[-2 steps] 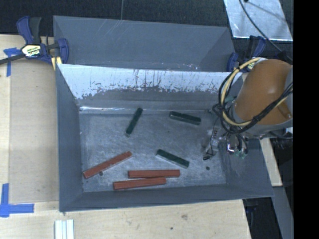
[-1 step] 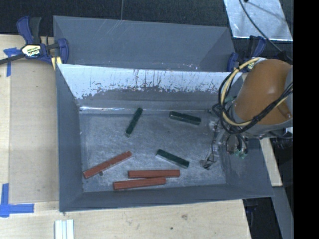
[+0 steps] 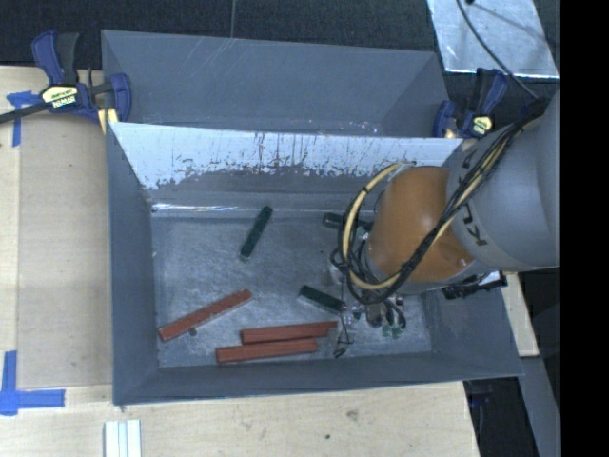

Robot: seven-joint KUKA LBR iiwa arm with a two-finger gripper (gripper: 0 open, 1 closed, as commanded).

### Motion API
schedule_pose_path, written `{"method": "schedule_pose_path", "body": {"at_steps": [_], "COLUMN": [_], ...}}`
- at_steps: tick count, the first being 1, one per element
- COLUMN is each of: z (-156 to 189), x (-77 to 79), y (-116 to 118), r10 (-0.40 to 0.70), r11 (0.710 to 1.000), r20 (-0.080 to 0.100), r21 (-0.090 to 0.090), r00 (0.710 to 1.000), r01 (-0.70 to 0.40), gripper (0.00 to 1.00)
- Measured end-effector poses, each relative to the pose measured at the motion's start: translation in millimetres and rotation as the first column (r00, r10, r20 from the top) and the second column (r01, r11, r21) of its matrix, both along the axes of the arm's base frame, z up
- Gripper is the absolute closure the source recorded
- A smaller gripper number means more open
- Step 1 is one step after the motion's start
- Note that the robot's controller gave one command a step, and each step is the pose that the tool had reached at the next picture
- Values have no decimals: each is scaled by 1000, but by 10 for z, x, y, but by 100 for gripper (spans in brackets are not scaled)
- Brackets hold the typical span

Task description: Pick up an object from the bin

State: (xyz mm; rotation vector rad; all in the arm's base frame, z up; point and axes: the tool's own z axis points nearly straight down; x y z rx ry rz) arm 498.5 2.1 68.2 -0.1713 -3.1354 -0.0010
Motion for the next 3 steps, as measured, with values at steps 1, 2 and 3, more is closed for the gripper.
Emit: {"method": "schedule_pose_path", "body": {"at_steps": [1,2,3], "z": [45,1205,1769], "x": [26,367,382], "y": [-8,-56,519], "r10": [-1,55,78], "r11": [1000,999,997], "r20": [8,13,12], "r21": [0,-2,2], "r00": [1000,998,997], "r01": [1,-55,-78], "gripper": [100,100,100]}}
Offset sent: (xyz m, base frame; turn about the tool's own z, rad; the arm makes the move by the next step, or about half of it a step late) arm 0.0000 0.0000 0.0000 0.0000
